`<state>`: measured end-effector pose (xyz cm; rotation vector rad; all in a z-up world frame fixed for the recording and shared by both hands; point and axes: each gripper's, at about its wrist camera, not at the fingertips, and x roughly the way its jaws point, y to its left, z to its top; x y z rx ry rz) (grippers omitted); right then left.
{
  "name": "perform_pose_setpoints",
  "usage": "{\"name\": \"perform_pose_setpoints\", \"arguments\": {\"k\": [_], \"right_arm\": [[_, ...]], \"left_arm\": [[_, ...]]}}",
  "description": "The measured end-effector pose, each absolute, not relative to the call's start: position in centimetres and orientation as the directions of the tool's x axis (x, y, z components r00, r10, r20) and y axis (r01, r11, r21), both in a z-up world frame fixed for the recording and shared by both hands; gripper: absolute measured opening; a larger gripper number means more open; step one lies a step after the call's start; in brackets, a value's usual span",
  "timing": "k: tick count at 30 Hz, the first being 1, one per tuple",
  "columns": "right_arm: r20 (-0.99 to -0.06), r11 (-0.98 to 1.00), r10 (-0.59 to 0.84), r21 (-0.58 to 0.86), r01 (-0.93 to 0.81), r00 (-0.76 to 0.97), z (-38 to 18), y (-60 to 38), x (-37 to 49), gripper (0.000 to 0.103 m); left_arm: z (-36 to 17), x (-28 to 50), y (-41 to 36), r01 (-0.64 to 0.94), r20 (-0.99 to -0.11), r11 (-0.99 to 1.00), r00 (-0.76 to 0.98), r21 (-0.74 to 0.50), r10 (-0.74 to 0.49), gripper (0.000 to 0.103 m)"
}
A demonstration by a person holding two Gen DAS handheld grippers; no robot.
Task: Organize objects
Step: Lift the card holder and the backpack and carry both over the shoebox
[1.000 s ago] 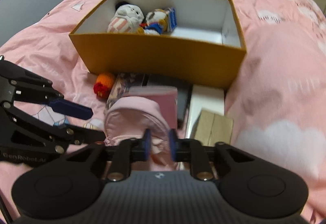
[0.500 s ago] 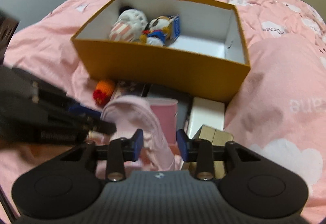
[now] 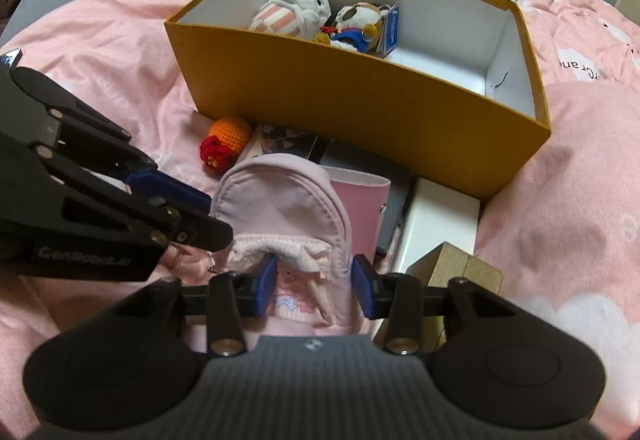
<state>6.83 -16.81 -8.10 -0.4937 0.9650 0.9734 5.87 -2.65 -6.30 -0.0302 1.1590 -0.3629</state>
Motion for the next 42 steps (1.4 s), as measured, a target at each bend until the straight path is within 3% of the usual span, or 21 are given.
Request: {"name": "perform_pose_setpoints", "arguments": {"k": [6,11,17,23,30,34,42], "right_arm": [[-0.859,0.503,0.456,0.034,-0.863,0.232,-8.1,-16.5,6.5,0.043],[-0.849,0.526,0.474,0.062,-0.848,0.232,-7.8,-17.0,6.7,0.042],[-0.829,0.525,0.491,0.037,-0.85,0.267,-7.0,-17.3,5.9,0.024],[-0.776,0.577,0.53,0.035,-0.816,0.341,-4.7,-18.9,6.2,0.017],[-0.701,0.704,0.526,0.042,-0.709,0.481,-0.9,-21.6,8.5,0.015],[-0.727,0.761,0.46,0.028,-0.648,0.51,-1.6,-22.7,10.3,0.015],[-0.777,0.796,0.432,0.09,-0.599,0.458,-3.6,-24.0,11.9,0.016]], "left_arm": [[-4.5,5.7,-1.3,0.226,-0.838,0.946,0.448,-0.232,-0.312,0.022],[-2.6,4.8,-0.9,0.236,-0.77,0.955,0.57,-0.182,-0.287,0.024],[-1.7,4.8,-1.0,0.236,-0.74,0.961,0.618,-0.145,-0.264,0.025],[-1.4,4.9,-0.6,0.224,-0.724,0.965,0.643,-0.135,-0.25,0.025],[-3.4,5.9,-0.8,0.256,-0.786,0.949,0.541,-0.186,-0.3,0.025],[-5.5,7.0,-1.6,0.282,-0.833,0.93,0.434,-0.237,-0.344,0.032],[-9.1,8.7,-3.9,0.297,-0.892,0.932,0.336,-0.206,-0.304,0.035]]}}
